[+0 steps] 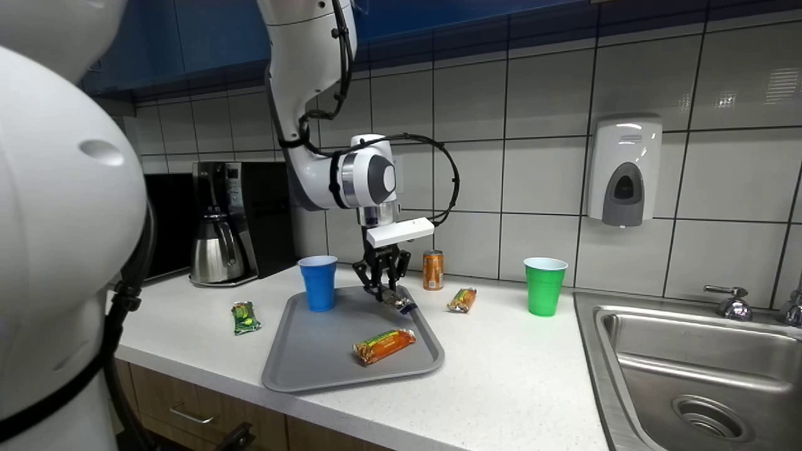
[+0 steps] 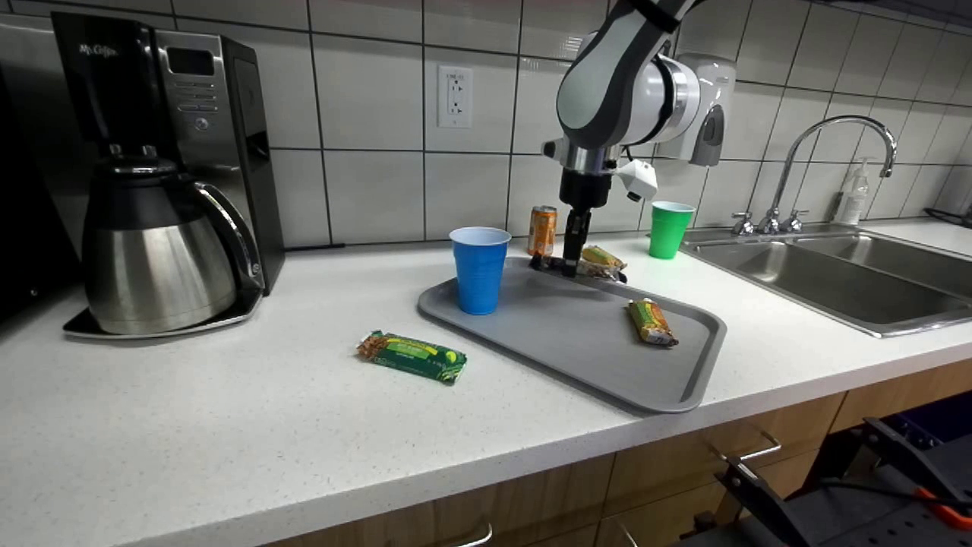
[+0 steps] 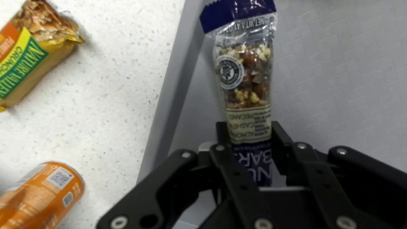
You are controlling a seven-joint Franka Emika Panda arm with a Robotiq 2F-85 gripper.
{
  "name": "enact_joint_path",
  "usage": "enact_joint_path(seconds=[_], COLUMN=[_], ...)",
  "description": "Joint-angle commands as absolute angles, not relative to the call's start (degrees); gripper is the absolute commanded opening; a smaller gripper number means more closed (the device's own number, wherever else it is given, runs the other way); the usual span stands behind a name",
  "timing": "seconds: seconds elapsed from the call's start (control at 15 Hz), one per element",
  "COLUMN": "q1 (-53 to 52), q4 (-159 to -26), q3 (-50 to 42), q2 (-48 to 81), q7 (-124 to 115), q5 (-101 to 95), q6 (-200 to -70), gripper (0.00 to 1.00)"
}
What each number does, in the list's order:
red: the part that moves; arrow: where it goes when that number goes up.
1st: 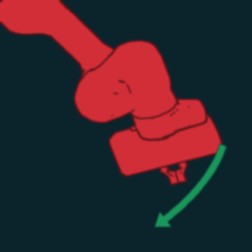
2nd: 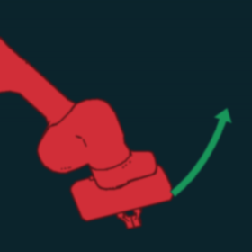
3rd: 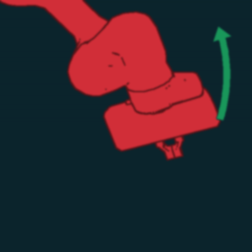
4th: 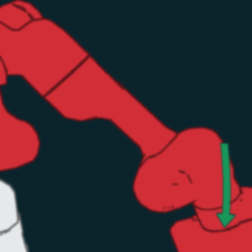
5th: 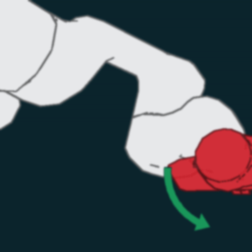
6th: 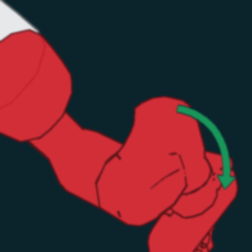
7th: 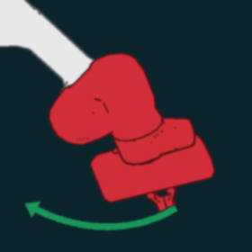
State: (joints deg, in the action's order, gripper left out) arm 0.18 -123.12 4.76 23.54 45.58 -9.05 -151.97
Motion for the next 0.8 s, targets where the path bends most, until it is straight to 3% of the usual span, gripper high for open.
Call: enact_joint_path(seconds=[0.0, 0.73], q1=[0.1, 1.7], q4=[-124.2, -122.6], q3=[3.5, 0.5], q2=[21.3, 21.6], q7=[40.9, 30.9], q5=[-10.8, -10.1], q6=[-150.3, -147.7], gripper=[0.10, 0.10])
